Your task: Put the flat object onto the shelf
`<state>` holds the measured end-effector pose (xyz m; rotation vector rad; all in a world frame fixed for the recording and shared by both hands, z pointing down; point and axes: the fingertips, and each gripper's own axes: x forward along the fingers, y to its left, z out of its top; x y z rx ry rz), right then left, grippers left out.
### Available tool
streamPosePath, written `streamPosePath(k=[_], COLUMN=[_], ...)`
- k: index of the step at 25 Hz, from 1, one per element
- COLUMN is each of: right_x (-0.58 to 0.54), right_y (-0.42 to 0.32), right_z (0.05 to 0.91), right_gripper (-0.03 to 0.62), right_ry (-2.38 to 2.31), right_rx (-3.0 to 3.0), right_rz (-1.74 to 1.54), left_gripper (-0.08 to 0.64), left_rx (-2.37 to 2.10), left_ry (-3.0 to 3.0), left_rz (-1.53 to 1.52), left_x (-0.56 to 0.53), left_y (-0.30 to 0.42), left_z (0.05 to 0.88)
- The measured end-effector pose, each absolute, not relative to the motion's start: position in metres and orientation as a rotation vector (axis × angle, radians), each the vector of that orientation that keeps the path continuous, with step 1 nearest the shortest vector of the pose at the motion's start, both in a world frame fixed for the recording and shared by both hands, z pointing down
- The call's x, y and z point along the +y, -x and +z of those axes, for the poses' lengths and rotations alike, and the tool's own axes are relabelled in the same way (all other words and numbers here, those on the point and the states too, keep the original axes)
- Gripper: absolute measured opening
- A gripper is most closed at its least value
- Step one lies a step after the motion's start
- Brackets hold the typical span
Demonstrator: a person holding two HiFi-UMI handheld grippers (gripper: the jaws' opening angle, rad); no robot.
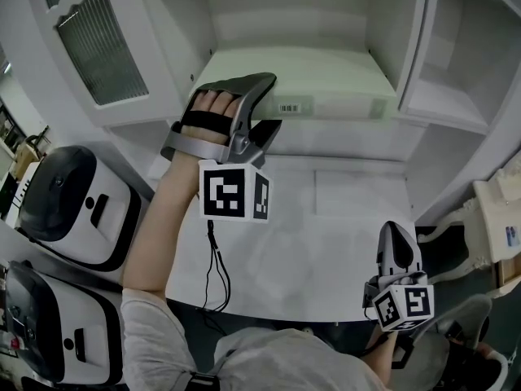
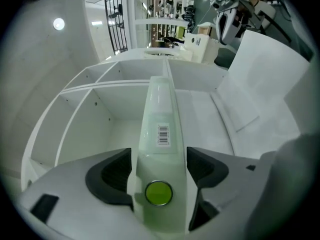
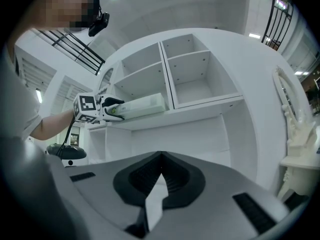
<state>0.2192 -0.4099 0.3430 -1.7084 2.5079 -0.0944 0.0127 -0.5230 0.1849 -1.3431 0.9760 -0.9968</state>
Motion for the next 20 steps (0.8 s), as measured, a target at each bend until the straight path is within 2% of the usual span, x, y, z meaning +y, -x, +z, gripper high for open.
streamPosePath(k=[2, 4, 15, 20], right_x=[-0.409, -0.407, -0.396, -0.392], right_y=[-0.217, -0.217, -0.226, -0.227], right_z=[0.343, 0.343, 0.346, 0.345], right_gripper=[0.005, 0.006, 0.005, 0.005], right_ry=[1.705, 1.708, 1.767, 1.773], right_rx=[2.512, 2.507, 2.478, 2.483], right_rz=[-0.092, -0.094, -0.090, -0.087], left_gripper=[0.351, 0.305, 0.304, 0.304], left_rx=[0.996, 1.019, 1.064, 1.109], left_ry=[1.320, 1.317, 1.334, 1.357], left_rz=[-0.994, -1.004, -1.094, -1.021], left_x=[-0.519, -0.522, -0.551, -0.546], left_y=[-0.010, -0.007, 0.003, 0.003], left_z=[0.182, 0.183, 0.187, 0.184])
